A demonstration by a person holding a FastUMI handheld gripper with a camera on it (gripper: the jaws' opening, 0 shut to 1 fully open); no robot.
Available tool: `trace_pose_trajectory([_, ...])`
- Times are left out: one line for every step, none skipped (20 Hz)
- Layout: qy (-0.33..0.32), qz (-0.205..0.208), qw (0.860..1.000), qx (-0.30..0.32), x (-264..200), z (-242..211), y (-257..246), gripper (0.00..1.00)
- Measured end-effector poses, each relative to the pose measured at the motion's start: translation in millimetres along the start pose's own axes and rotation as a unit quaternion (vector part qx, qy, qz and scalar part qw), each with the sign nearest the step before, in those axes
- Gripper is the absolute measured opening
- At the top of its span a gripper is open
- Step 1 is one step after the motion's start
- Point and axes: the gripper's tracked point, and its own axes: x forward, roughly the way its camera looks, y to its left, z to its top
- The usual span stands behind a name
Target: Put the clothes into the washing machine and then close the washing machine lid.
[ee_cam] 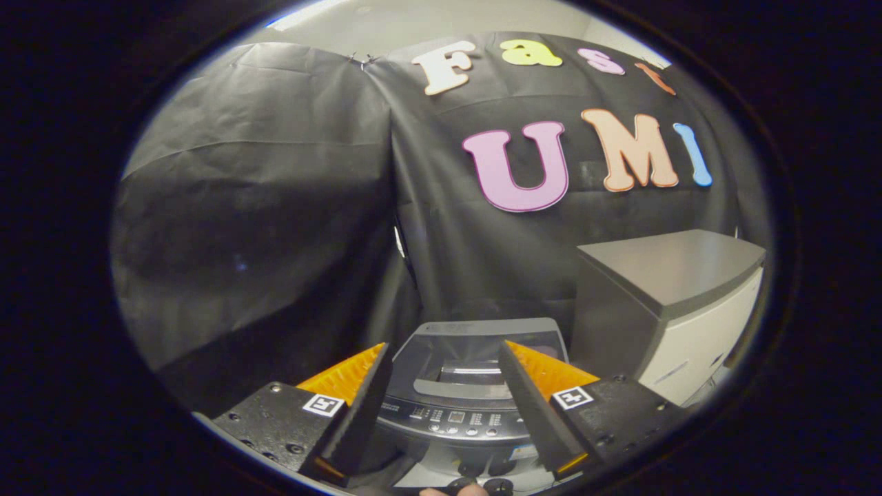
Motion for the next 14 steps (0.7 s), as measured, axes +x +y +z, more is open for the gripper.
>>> trace_pose_trajectory([-0.007, -0.004, 1.0, -0.005, -12, 1, -3, 0.93])
trace_pose_trajectory([-0.011, -0.01, 1.0, -0.009, -23, -1, -8, 0.94])
trace_pose_trajectory([-0.016, -0.013, 1.0, -0.012, -35, -4, -11, 0.96])
trace_pose_trajectory([-0.02, -0.016, 1.0, -0.013, -48, -8, -15, 0.97])
trace_pose_trajectory([-0.027, -0.022, 0.999, -0.015, -62, -12, -20, 0.97])
trace_pose_trajectory([-0.033, -0.027, 0.999, -0.018, -75, -16, -25, 0.97])
trace_pose_trajectory([-0.038, -0.033, 0.998, -0.022, -87, -20, -31, 0.97])
trace_pose_trajectory([-0.043, -0.04, 0.998, -0.024, -100, -26, -38, 0.97])
trace_pose_trajectory([-0.046, -0.045, 0.998, -0.025, -110, -30, -43, 0.97])
trace_pose_trajectory([-0.049, -0.05, 0.997, -0.023, -122, -35, -47, 0.97])
trace_pose_trajectory([-0.052, -0.051, 0.997, -0.02, -131, -38, -50, 0.97])
trace_pose_trajectory([-0.054, -0.054, 0.997, -0.017, -138, -41, -53, 0.97])
trace_pose_trajectory([-0.053, -0.057, 0.997, -0.015, -146, -46, -56, 0.97])
trace_pose_trajectory([-0.053, -0.061, 0.997, -0.014, -154, -50, -60, 0.97])
